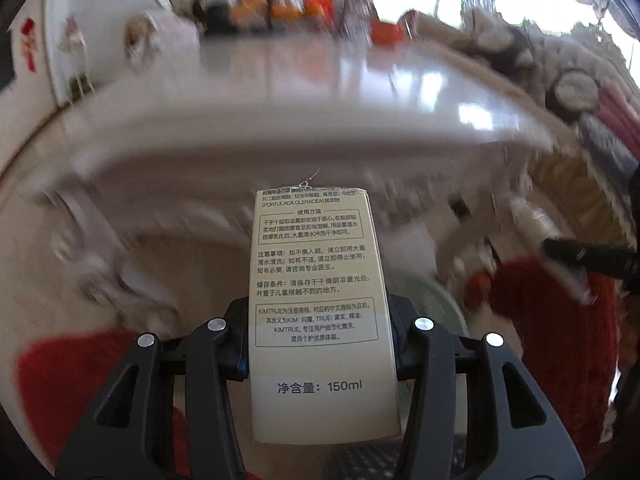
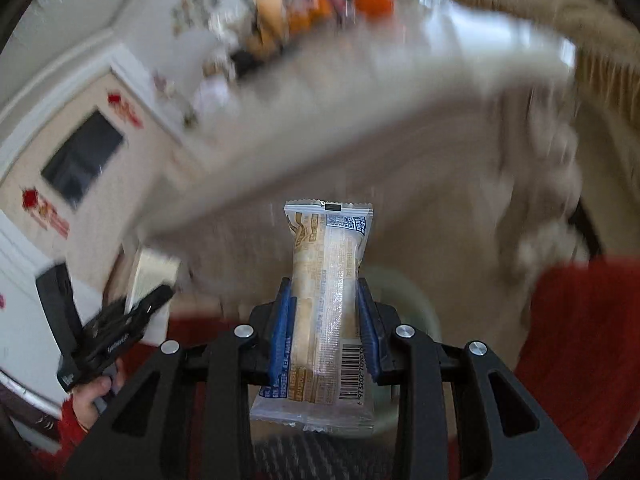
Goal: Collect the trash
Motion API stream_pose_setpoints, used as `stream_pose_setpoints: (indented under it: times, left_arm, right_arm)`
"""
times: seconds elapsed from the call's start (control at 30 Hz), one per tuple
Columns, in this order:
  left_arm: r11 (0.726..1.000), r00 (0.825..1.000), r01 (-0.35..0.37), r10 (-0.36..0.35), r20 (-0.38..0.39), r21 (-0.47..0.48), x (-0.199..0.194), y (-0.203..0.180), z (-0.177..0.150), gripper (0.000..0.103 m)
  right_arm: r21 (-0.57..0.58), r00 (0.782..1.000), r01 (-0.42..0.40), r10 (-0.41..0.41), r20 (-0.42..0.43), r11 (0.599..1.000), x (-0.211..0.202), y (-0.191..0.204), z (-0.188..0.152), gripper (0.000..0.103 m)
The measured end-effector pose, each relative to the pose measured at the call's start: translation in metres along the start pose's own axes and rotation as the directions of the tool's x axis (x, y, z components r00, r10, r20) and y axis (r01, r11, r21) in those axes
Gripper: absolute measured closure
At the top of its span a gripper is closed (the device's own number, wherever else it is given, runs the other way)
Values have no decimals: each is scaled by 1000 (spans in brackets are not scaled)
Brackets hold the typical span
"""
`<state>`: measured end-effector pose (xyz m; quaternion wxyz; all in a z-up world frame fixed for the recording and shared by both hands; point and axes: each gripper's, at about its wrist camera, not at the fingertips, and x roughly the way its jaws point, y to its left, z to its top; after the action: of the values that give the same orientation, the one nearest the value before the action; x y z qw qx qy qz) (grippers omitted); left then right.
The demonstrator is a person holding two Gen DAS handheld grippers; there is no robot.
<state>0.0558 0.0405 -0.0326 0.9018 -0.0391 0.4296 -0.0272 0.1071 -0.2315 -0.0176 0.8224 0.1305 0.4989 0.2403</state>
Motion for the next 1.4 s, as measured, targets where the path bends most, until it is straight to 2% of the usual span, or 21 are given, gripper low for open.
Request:
stream_pose_setpoints:
  times: [0.1, 0.2, 0.27, 0.33, 0.53, 0.67, 0.7, 0.73, 0.8, 0.83, 0.87, 1.07, 1.2, 1.3, 1.33, 1.4]
  left_arm:
    - [999, 995, 32, -30, -99, 14, 44, -18, -19, 56]
    - [997, 979, 58, -47, -197, 50, 79, -33, -41, 56]
    - [997, 967, 59, -44, -253, 53, 98, -35, -49, 56]
    - [998, 958, 54, -42, -284, 34, 111, -32, -51, 56]
    - [999, 946, 38, -26, -322, 30, 128, -34, -56, 56]
    - [998, 938, 56, -45, -344, 24, 137, -37, -58, 54]
    - [998, 936, 57, -46, -349, 22, 139, -36, -59, 50]
    - [999, 932, 46, -35, -360, 22, 143, -35, -60, 39]
    - [1000, 930, 15, -5, -366, 23, 147, -33, -61, 35]
    - [1000, 929, 14, -6, -370, 19, 148, -34, -61, 34]
    - [1000, 926, 22, -17, -377, 9, 149, -33, -61, 34]
    - [1000, 926, 26, -23, -378, 4, 147, -29, -64, 34]
    - [1000, 930, 27, -24, -367, 3, 143, -30, -62, 34]
    - [1000, 941, 22, -22, -338, -5, 134, -28, -58, 34]
    - [1000, 947, 14, -16, -321, -10, 129, -27, -55, 27]
    - [1000, 964, -18, 14, -265, -11, 113, -23, -48, 21]
  right_arm:
    - [-34, 993, 70, -73, -98, 997, 42, 2, -18, 73]
    - [-85, 978, 132, -144, -152, 988, 70, 0, -33, 73]
    - [-90, 968, 147, -162, -191, 985, 87, -3, -30, 73]
    - [-84, 964, 153, -168, -209, 985, 99, -7, -34, 73]
    - [-84, 953, 161, -177, -246, 983, 116, -11, -38, 73]
    - [-90, 948, 155, -173, -267, 984, 125, -13, -42, 73]
    - [-89, 946, 158, -177, -272, 983, 126, -13, -43, 70]
    - [-86, 943, 162, -180, -279, 983, 129, -15, -43, 68]
    - [-79, 941, 165, -181, -286, 983, 131, -16, -44, 47]
    - [-75, 941, 170, -185, -282, 983, 130, -17, -45, 32]
    - [-73, 941, 177, -190, -279, 982, 130, -17, -45, 29]
    - [-45, 929, 208, -212, -302, 977, 134, -23, -48, 29]
    - [-35, 930, 211, -212, -302, 977, 133, -23, -48, 29]
    - [-25, 937, 212, -211, -279, 977, 124, -21, -45, 28]
    - [-26, 942, 216, -215, -259, 976, 118, -19, -44, 28]
    - [-29, 953, 214, -215, -214, 976, 104, -12, -42, 20]
